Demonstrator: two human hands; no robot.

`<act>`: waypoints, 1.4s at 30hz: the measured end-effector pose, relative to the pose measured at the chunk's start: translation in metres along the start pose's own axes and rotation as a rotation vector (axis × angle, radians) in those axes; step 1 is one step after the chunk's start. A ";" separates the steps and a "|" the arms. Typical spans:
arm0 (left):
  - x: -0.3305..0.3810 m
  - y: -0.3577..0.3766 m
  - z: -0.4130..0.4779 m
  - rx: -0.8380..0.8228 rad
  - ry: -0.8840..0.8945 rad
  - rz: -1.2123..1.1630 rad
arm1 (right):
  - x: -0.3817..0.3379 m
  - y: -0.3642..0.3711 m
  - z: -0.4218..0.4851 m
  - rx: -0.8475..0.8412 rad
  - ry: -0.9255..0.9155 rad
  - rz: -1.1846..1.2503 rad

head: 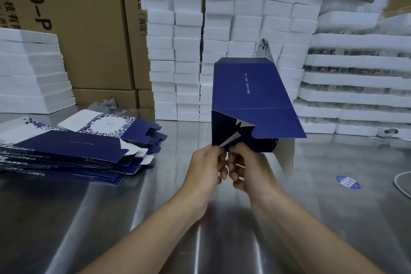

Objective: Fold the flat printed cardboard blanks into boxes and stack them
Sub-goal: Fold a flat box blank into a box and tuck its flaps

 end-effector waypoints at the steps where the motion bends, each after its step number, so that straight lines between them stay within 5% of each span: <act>1: 0.000 0.001 0.000 -0.008 0.004 0.004 | -0.001 0.000 0.000 0.001 -0.013 -0.003; 24: -0.005 0.003 0.002 -0.031 -0.008 -0.013 | 0.004 0.008 0.000 -0.107 0.049 0.121; 42: -0.007 0.000 0.003 -0.001 -0.024 -0.004 | 0.010 0.000 0.001 0.024 0.112 0.182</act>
Point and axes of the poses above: each hand's wrist, its own z-axis towards the middle knuckle, its own y-axis out of the palm, x = y × z, the point moved 8 cm from there along z, towards the middle knuckle, and after that the axes turned 6 degrees about -z, right-handed, at the moved point
